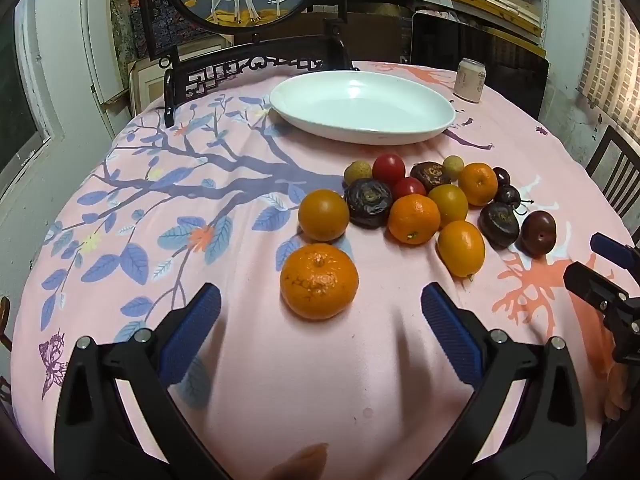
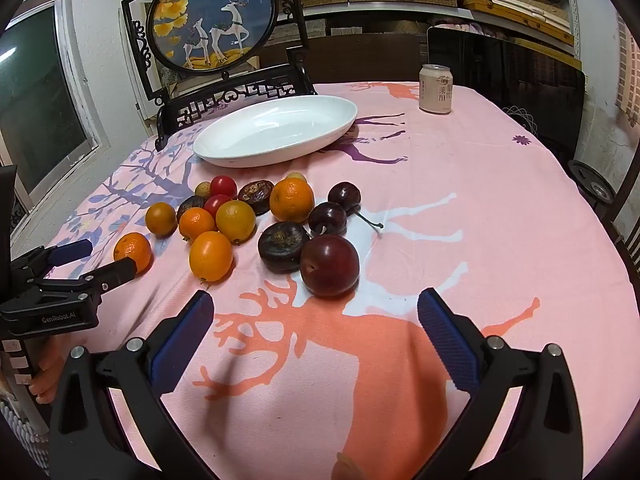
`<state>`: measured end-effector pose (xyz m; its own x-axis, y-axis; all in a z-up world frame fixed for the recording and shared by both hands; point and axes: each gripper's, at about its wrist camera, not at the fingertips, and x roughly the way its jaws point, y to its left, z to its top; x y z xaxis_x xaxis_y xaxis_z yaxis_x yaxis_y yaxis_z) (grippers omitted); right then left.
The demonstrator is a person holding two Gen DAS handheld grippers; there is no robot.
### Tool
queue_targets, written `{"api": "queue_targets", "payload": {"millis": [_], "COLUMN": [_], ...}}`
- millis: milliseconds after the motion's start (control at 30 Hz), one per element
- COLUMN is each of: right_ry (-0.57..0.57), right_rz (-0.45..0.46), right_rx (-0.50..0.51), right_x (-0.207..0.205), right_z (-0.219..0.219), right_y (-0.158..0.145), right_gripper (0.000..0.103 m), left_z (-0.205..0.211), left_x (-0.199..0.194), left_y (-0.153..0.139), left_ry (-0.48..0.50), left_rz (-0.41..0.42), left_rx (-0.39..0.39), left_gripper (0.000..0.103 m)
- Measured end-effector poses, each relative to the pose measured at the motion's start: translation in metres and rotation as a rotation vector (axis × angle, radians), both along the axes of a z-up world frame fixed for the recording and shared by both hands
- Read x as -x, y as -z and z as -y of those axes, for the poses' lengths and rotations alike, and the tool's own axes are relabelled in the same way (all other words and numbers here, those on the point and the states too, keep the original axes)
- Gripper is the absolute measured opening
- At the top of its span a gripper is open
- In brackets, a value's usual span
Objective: Organize fruits
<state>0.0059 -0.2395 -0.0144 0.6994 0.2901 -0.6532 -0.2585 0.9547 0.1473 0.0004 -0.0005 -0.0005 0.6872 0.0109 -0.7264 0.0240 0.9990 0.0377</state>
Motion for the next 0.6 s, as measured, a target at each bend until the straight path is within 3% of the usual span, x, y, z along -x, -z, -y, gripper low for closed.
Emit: {"api": "queue_targets", "payload": {"millis": [600], "right_ry": [0.000], "right_rz": [-0.004], "right_rx": [-0.001], "right_x": [-0.0007], "right_z": [-0.0004], "right_y": [0.0012], "right_gripper": [0.102], "left_z": [0.0001], "left_x": [-0.0024], "left_y": [0.0053], "left_ry": [0.000], "left_rz": [-0.019], "left_rx": [0.012], "left_gripper": [0.101]}}
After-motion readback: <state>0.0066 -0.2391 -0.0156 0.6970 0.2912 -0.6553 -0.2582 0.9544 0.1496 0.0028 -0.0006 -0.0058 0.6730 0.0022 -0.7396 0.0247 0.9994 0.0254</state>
